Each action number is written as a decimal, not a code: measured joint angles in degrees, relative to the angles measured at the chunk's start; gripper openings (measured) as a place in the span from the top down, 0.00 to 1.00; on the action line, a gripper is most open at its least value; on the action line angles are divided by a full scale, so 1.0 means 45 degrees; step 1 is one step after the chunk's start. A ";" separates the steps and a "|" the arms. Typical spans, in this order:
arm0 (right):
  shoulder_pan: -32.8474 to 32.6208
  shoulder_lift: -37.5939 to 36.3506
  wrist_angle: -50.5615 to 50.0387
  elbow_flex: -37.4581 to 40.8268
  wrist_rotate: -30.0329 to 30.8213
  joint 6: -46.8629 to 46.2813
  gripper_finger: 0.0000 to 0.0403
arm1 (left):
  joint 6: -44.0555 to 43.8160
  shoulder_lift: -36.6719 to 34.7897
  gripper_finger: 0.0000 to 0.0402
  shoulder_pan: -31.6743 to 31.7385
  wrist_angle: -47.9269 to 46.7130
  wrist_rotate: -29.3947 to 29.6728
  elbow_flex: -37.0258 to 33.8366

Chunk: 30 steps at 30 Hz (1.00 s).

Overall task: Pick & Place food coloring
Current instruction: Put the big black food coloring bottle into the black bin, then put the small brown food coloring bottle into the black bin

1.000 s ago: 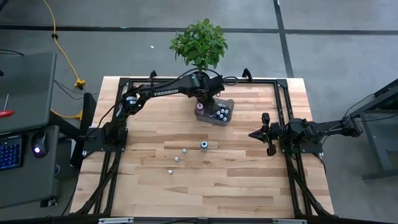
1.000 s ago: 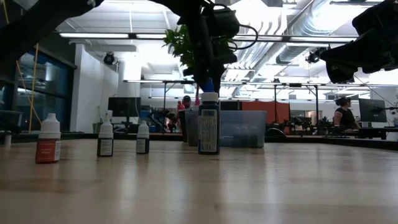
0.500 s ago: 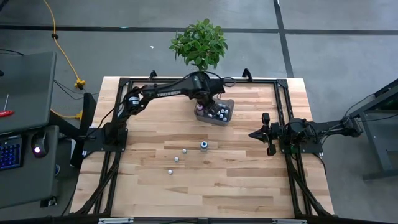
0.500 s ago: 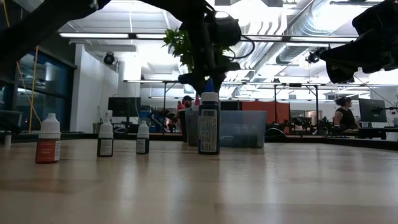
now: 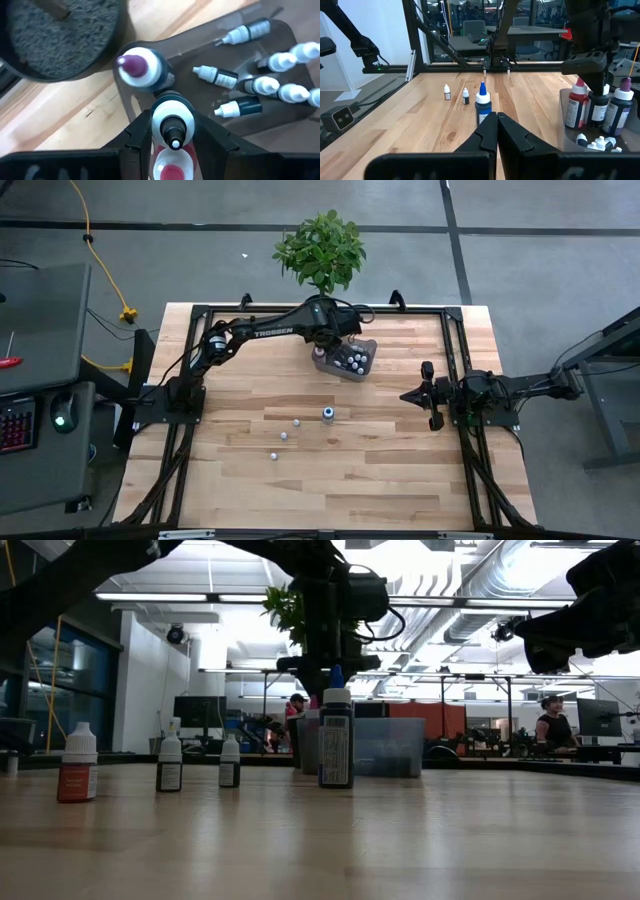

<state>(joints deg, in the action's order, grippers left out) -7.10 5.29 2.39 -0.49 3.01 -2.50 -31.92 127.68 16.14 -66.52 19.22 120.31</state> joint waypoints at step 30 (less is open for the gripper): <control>0.0000 0.0000 0.0000 0.0000 0.0002 -0.0001 0.99 | -0.0247 -0.0024 0.50 -0.0005 -0.0204 0.0808 0.0000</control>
<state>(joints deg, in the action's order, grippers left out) -7.11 5.29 2.39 -0.49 3.01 -2.51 -33.03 127.57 16.12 -67.44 22.85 120.31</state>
